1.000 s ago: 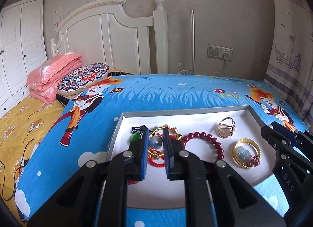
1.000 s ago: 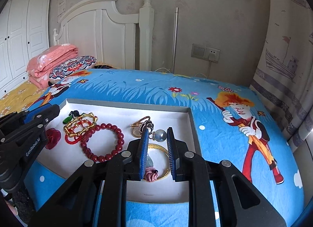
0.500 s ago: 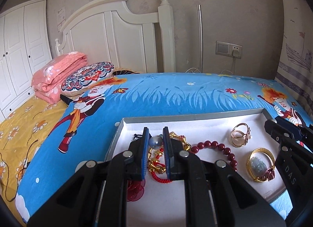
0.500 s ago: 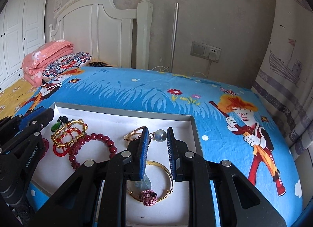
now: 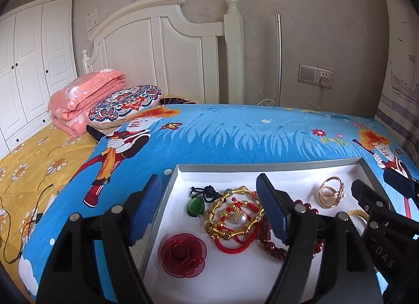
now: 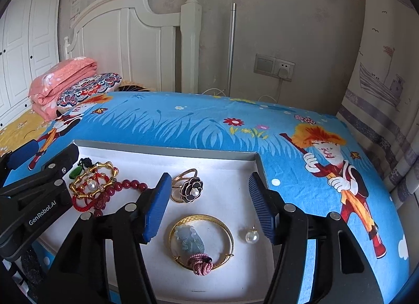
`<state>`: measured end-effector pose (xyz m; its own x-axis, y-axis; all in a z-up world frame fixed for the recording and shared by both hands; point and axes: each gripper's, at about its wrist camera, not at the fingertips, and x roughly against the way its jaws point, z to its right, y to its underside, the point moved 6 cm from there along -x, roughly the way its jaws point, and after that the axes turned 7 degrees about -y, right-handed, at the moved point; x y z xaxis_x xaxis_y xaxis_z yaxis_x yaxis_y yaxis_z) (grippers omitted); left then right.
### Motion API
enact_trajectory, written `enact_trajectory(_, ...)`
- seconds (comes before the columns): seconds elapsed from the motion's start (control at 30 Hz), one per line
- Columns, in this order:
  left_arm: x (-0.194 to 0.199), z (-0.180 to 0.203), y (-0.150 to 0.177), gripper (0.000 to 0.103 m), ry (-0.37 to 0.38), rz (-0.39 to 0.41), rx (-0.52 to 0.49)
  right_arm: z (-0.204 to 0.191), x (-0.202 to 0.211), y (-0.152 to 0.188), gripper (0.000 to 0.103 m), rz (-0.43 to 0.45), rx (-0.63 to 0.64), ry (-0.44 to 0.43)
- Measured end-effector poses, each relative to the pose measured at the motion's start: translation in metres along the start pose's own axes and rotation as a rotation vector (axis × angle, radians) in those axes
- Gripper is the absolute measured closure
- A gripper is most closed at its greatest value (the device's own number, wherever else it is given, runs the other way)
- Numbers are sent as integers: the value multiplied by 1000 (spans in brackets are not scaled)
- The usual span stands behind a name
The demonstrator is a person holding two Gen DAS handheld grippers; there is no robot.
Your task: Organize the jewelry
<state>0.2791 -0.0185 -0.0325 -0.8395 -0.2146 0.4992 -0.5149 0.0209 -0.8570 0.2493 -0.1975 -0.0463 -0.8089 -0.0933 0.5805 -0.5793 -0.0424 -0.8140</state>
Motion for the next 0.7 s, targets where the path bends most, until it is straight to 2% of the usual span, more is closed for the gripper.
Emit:
enact_trajectory(0.03,2,-1,0,20,-4,9,1,1,2,0,45,2,-4,-2)
enact_trajectory(0.1,7,-2,0,5,-17,32,-6,1,6,0,45,8,-8,-5)
enact_trajectory(0.23,20,2,2,5,-21,71,-69,1,12,1,40,21,-1,-1)
enact_trajectory(0.4,28,9,5,5,-26,98,-117,0,9,3,40,9,9,8)
enact_trajectory(0.7,28,6,8,5,14,71,-103,-1,4,9,28,-49,21,11)
